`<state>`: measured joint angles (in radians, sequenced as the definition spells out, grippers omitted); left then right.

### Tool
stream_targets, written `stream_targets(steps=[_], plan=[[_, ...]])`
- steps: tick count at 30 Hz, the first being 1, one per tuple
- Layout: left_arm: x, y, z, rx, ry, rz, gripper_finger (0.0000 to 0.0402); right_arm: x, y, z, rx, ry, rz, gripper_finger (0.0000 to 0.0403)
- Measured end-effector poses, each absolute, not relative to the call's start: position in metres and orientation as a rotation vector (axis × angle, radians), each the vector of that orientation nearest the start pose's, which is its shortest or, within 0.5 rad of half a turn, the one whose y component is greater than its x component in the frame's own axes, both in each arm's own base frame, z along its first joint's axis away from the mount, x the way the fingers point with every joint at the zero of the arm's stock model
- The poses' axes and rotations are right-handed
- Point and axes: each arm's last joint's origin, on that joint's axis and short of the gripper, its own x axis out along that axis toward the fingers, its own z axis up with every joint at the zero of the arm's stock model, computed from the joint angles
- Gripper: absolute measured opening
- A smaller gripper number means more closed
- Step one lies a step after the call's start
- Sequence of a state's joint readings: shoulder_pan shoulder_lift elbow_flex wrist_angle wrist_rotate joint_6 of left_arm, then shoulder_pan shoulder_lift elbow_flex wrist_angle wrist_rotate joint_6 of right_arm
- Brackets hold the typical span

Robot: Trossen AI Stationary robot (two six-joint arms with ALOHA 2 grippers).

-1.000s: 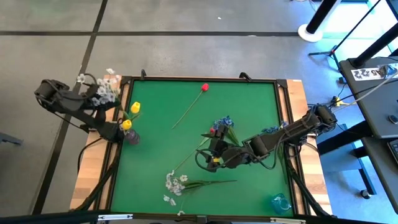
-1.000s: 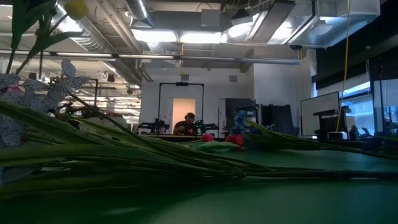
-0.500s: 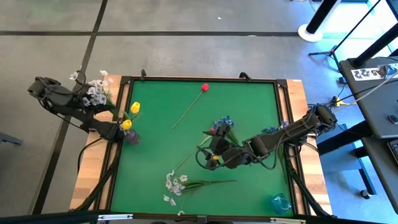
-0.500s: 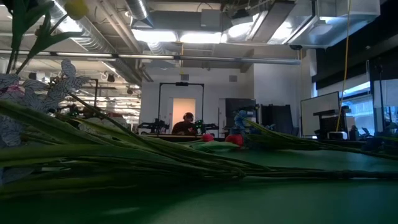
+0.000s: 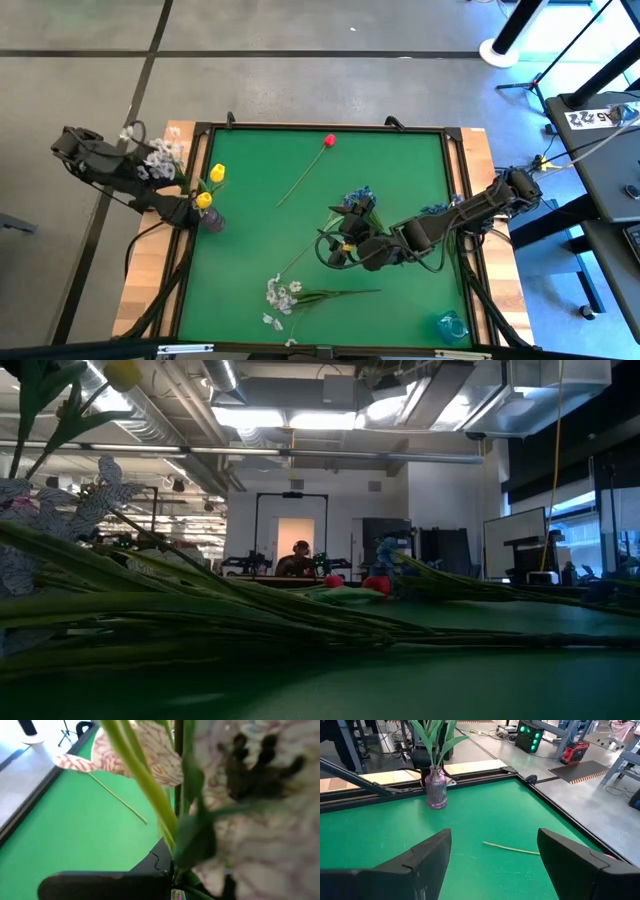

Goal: Sort flowers into vase by color
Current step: Put the left white flower into the purple vase

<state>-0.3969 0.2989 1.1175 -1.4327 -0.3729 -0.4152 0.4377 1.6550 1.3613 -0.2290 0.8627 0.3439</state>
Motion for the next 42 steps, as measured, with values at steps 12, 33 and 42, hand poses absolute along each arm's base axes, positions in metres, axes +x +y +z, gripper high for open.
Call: stream_targets(steps=[12,33,42], plan=[[0.004,0.008,0.319,-0.157,0.624,0.065,0.0013,0.344,0.136,0.31,0.012,0.334,-0.495,0.0294],[0.001,0.004,0.315,-0.509,0.734,0.023,0.0136,0.345,0.132,0.309,-0.047,0.365,-0.473,0.0294],[-0.002,0.005,0.307,-0.612,0.818,0.107,0.014,0.345,0.132,0.309,-0.073,0.374,-0.467,0.0294]])
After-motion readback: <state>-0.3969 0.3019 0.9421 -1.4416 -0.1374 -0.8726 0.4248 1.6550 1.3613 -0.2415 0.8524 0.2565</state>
